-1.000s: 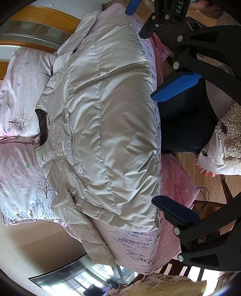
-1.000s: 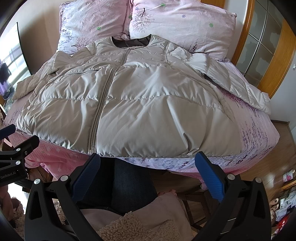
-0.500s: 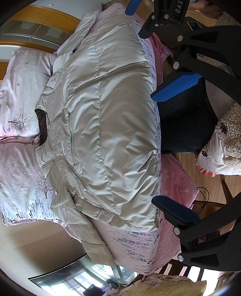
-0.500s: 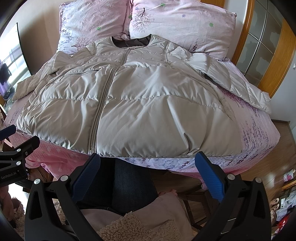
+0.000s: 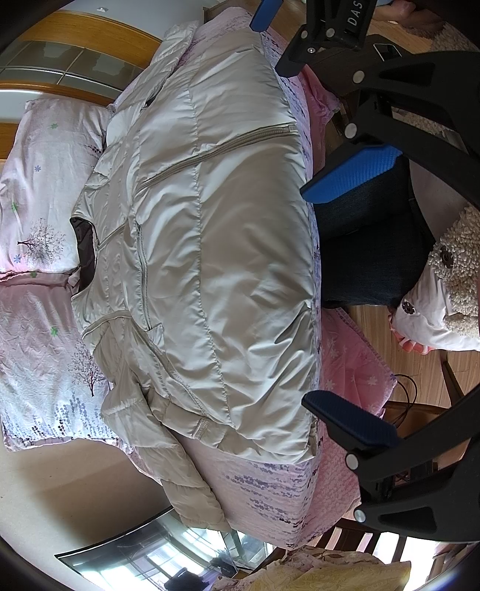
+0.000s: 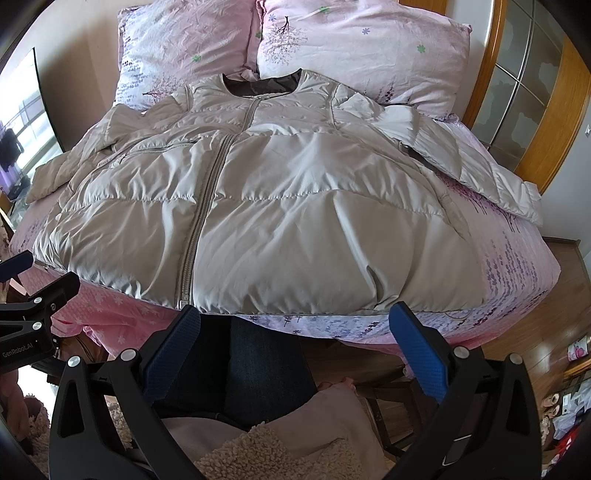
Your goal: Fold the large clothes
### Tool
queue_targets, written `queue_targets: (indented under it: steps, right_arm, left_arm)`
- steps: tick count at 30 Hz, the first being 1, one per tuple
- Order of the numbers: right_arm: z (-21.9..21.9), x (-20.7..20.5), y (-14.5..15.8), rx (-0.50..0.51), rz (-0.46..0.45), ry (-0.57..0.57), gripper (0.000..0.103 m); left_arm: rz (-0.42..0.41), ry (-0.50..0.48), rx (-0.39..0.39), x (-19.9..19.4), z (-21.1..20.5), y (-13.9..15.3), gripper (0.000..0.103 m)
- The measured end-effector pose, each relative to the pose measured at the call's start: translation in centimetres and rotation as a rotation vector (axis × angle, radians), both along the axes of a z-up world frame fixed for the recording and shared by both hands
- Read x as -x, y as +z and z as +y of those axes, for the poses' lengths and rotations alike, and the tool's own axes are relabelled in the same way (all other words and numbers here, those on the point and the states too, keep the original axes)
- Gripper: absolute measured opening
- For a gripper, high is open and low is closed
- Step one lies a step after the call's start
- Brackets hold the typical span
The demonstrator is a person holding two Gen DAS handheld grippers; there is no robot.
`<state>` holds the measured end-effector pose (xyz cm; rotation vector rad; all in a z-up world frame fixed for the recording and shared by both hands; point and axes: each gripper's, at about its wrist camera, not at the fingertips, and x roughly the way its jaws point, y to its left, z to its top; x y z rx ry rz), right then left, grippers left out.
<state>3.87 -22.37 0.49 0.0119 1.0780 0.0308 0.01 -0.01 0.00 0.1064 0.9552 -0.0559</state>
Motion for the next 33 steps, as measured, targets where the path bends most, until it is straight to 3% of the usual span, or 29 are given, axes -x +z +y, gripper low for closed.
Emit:
queue_targets:
  steps: [10,17,21,25,31,33]
  right_arm:
    - [-1.4,-0.7,0.8,-0.079,-0.063,-0.002,0.102]
    - [-5.9,-3.1,1.0,-0.3,-0.143,-0.051,0.102]
    - [-12.0,-5.4,0.5,-0.483,-0.18,-0.208,0.102]
    - [-18.1,-7.1,-0.8,-0.573,-0.185,-0.412,0.102]
    - [-27.5,-8.9,-5.3,-0.744,-0.139,-0.744,0.077]
    - [-29.8,-9.4,-6.8,-0.783,-0.118,-0.827,0.074]
  left_arm:
    - [-0.002,-0.053,0.098,-0.2,0.2,0.1,0.101]
    - [-0.098,-0.01,0.107,-0.6,1.9,1.6,0.101]
    - [-0.232,0.037,0.094,-1.5,4.0,2.6,0.101]
    - [-0.197,0.109,0.176,-4.0,7.6,2.7,0.101]
    - [-0.155,0.291,0.309,-7.7,14.7,2.1,0.101]
    - [-0.165,0.337,0.305,-8.5,16.6,1.8,0.101]
